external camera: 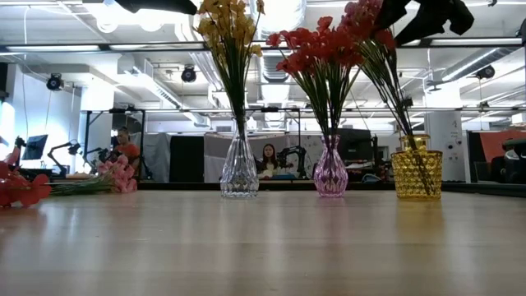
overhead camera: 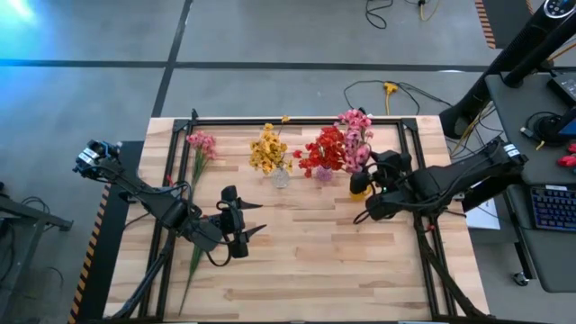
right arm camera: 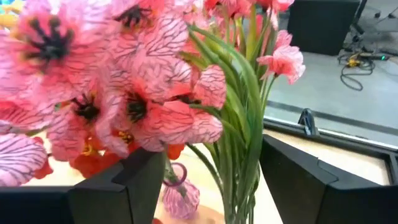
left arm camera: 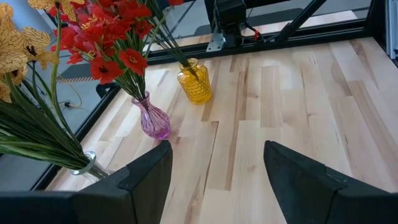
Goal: Sort flowers into vase by color
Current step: Put the right pink flowers into the yellow vase, then put the red flowers into the pink vase
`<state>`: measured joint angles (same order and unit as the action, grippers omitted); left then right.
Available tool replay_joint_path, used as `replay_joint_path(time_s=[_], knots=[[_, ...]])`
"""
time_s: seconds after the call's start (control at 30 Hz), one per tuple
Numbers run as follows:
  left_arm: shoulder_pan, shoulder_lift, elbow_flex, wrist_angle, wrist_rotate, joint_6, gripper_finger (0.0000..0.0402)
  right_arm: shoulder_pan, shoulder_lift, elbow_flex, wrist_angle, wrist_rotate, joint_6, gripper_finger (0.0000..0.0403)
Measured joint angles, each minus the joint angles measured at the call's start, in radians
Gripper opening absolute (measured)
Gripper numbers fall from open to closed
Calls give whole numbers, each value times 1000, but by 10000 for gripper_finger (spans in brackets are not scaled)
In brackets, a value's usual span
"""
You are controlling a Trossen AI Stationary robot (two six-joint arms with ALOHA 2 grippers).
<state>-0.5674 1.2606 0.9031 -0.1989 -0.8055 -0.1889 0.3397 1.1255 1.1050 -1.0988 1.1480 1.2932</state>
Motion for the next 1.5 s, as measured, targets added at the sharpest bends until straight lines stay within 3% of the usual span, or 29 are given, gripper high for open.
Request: replay_joint_path(time_s=[0.33, 0.7, 0.83, 0.97, 1.17, 1.37, 1.5], knots=[[0, 0, 0, 0, 0, -17, 235, 0, 0, 70, -54, -86, -11, 247], [0, 0, 0, -41, 49, -167, 235, 1, -1, 142, -148, -207, -7, 251], [0, 0, 42, -197, 168, -371, 235, 3, -1, 182, -185, -256, -3, 249], [-21, 1, 73, -411, 348, -707, 235, 4, -1, 205, -230, -384, 16, 243], [-89, 1, 79, -570, 535, -1053, 235, 7, 4, 210, -318, -561, 56, 237], [-100, 1, 107, -579, 724, -1241, 235, 37, 46, 209, -397, -674, 102, 239], [-123, 1, 117, -579, 746, -1306, 235, 54, 73, 209, -418, -722, 103, 239]])
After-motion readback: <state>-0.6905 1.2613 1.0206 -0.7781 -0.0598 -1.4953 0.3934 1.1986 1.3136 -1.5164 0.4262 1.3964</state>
